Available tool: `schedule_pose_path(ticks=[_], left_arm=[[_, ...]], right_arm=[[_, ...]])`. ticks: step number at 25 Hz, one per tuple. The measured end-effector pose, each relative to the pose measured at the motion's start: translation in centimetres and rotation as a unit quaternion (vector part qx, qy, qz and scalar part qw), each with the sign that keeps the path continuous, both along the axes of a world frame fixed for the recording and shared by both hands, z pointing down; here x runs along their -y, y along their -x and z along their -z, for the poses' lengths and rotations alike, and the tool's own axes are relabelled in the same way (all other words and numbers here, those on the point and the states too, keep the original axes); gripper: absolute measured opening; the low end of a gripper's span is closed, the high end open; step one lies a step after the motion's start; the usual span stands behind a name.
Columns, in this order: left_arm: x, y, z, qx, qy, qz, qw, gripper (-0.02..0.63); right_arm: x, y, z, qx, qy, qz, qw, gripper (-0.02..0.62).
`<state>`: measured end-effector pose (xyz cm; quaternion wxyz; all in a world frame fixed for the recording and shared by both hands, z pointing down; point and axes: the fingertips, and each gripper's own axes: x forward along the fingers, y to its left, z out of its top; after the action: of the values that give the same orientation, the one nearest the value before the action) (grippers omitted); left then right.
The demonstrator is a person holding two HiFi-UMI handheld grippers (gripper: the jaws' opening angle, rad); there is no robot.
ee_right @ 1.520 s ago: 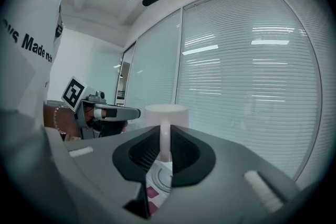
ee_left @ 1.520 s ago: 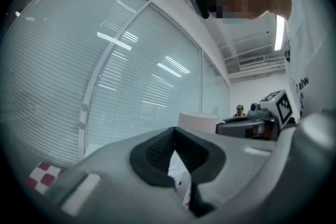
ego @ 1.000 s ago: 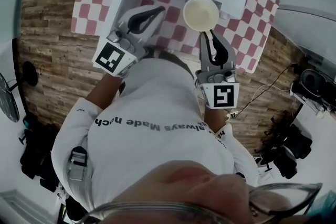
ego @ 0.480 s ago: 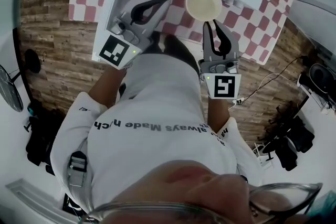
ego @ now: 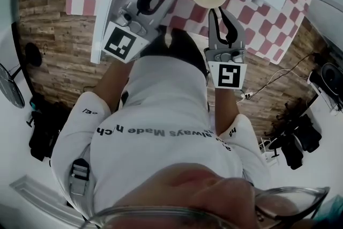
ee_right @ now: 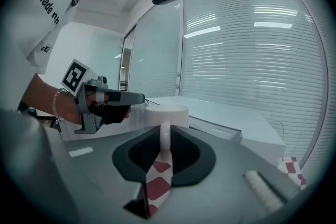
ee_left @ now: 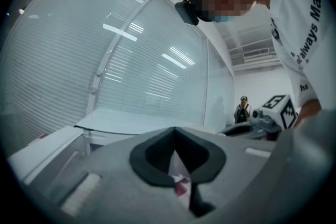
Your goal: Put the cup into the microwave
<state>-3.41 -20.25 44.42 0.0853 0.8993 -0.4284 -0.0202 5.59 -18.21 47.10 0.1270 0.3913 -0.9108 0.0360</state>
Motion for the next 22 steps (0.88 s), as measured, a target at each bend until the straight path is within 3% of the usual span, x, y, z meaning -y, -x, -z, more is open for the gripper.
schedule_pose_path(ticks=[10, 22], left_arm=[[2.3, 0.2, -5.4, -0.019, 0.014, 0.016, 0.9996, 0.005], [4.8, 1.1, -9.8, -0.013, 0.014, 0.042, 0.9989, 0.005]], right_arm=[[2.2, 1.1, -5.9, 0.012, 0.013, -0.011, 1.0, 0.041], [5.5, 1.8, -9.9, 0.012, 0.008, -0.02, 1.0, 0.041]])
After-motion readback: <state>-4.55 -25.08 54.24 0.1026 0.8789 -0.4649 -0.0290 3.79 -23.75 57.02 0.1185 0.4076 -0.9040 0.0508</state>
